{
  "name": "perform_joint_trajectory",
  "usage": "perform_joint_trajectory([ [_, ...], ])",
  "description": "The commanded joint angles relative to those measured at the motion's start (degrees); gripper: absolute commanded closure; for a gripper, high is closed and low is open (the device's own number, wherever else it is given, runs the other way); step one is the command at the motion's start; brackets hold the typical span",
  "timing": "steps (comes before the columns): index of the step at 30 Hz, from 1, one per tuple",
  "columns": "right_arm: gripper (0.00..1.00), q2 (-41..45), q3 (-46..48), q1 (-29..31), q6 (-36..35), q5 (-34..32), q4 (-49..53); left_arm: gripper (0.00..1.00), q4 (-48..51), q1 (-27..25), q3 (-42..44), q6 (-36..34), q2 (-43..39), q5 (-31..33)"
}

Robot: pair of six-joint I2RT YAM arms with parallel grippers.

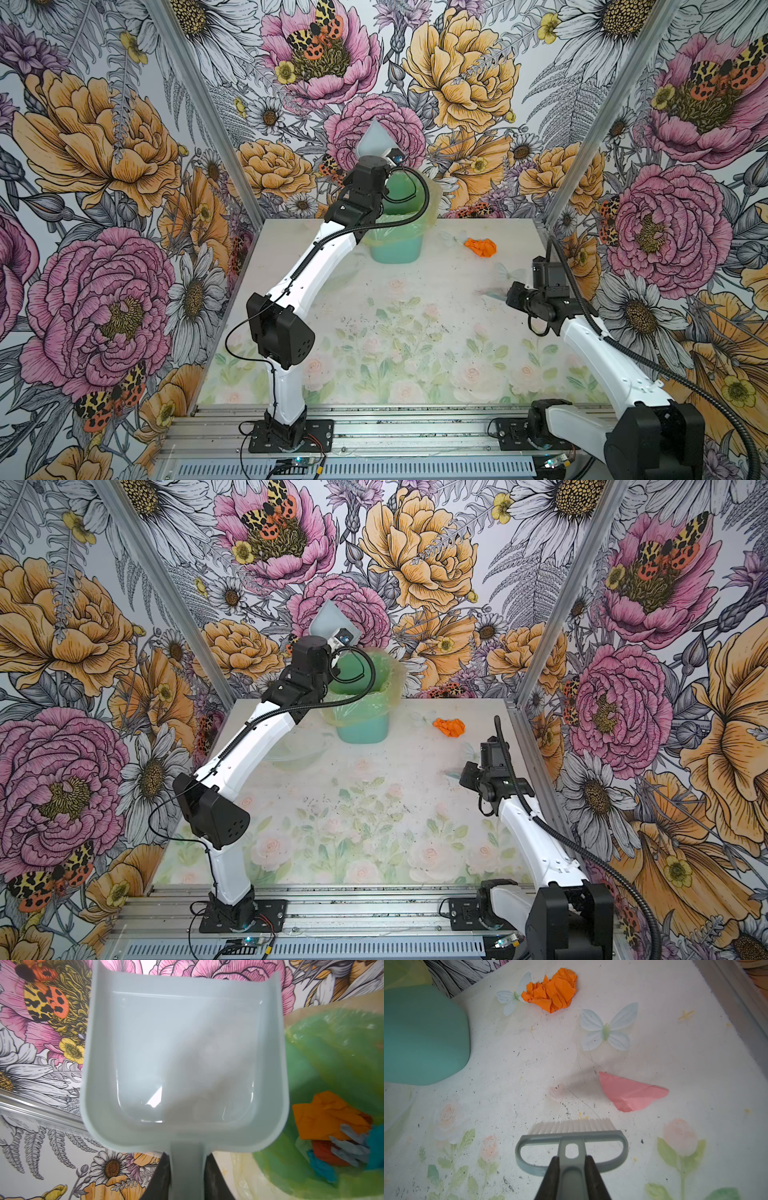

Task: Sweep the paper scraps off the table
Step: 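Lower the empty dustpan while the right gripper moves toward the pink scrap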

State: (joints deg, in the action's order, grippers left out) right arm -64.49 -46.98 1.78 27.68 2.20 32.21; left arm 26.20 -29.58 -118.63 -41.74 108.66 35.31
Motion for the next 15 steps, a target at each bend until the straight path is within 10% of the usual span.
perform_joint_trajectory([
  [1, 1.00, 1.7, -1.5, -0.5, 1.4, -2.6, 0.2, 1.00, 1.0, -0.9, 3.0, 6.8, -3.7, -7.4],
  [15, 1.00, 6.2, -1.3, -0.6, 4.5, -8.4, 2.5, 1.00, 0.7, -6.3, 13.4, 16.3, -11.3, -18.1],
])
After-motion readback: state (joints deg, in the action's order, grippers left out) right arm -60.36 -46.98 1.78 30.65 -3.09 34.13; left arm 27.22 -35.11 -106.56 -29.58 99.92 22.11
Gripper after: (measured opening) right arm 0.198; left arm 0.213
